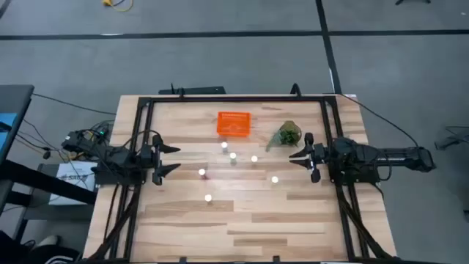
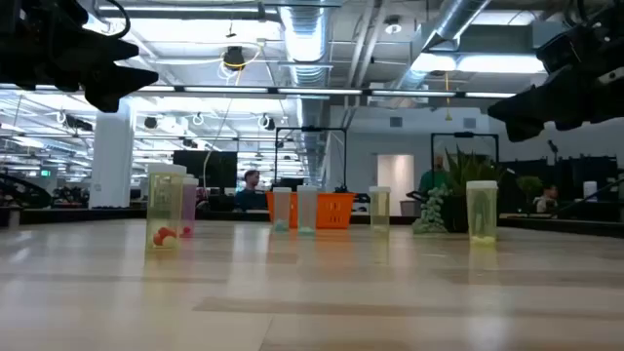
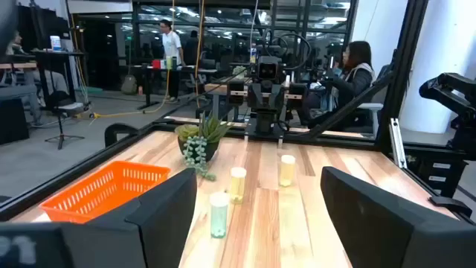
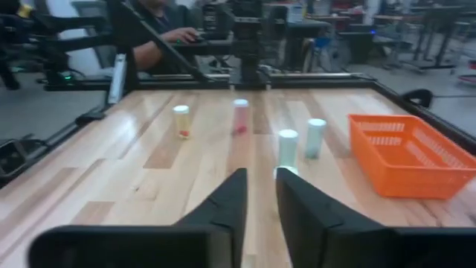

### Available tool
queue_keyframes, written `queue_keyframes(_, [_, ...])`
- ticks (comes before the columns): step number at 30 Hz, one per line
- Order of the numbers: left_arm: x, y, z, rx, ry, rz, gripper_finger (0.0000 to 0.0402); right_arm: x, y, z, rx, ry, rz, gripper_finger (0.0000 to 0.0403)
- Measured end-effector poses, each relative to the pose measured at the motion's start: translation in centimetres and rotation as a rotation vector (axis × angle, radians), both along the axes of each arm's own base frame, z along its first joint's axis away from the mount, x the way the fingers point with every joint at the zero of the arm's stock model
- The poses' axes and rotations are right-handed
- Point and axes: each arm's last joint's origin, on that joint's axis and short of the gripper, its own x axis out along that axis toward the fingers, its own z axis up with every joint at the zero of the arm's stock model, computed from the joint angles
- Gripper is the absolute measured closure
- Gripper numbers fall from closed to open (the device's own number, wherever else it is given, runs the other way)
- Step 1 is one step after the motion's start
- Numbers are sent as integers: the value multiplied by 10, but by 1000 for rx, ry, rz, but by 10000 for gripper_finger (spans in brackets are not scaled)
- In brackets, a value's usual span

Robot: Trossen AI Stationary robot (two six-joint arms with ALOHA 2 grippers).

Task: Pick and place pill bottles into a basket
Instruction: Put the right yellow pill bottle into the orange bin

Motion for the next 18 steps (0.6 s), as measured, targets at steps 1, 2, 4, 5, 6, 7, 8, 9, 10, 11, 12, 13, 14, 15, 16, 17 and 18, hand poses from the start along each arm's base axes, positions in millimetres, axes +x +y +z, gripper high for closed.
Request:
queue_keyframes(1, [0, 0, 0, 0, 0, 0, 125, 0, 0, 0, 1, 0, 7, 351])
queue_keyframes(2, [0, 0, 0, 0, -1, 0, 125, 0, 0, 0, 1, 0, 10, 358])
queue_keyframes(4, [0, 0, 0, -1, 0, 0, 125, 0, 0, 0, 0, 0, 5, 368])
queue_keyframes(5, [0, 0, 0, 0, -1, 0, 125, 0, 0, 0, -1, 0, -6, 371])
queue_keyframes(6, [0, 0, 0, 0, 0, 0, 125, 0, -1, 0, -3, 0, -24, 374])
queue_keyframes(7, [0, 0, 0, 0, 0, 0, 125, 0, -2, 0, -6, 0, -48, 375])
queue_keyframes(8, [0, 0, 0, -1, -1, 0, 125, 0, -3, 0, -9, 0, -75, 375])
queue_keyframes(9, [0, 0, 0, -1, -1, 0, 125, 0, -4, 0, -11, 0, -101, 374])
queue_keyframes(10, [0, 0, 0, 0, 0, 0, 125, 0, -5, 0, -14, -1, -125, 372])
queue_keyframes(11, [0, 0, 0, 0, 0, 1, 125, 0, -6, 1, -16, -5, -141, 369])
queue_keyframes(12, [0, 0, 0, -1, -1, 1, 125, 0, -7, 1, -15, -11, -148, 364])
queue_keyframes(13, [0, 0, 0, -1, 0, 0, 125, 0, -8, 2, -9, -20, -152, 359])
queue_keyframes(14, [0, 0, 0, 0, 0, 1, 125, 0, -8, 3, -1, -31, -152, 352])
queue_keyframes(15, [0, 0, 0, 0, 0, 1, 125, 0, -8, 4, 8, -41, -156, 345])
queue_keyframes(16, [0, 0, 0, 0, 0, 1, 125, 0, -9, 4, 13, -46, -158, 338])
queue_keyframes(17, [0, 0, 0, -1, -1, 1, 125, 0, -9, 4, 18, -46, -161, 329])
queue_keyframes(18, [0, 0, 0, -1, -1, 0, 125, 0, -9, 4, 19, -45, -163, 321])
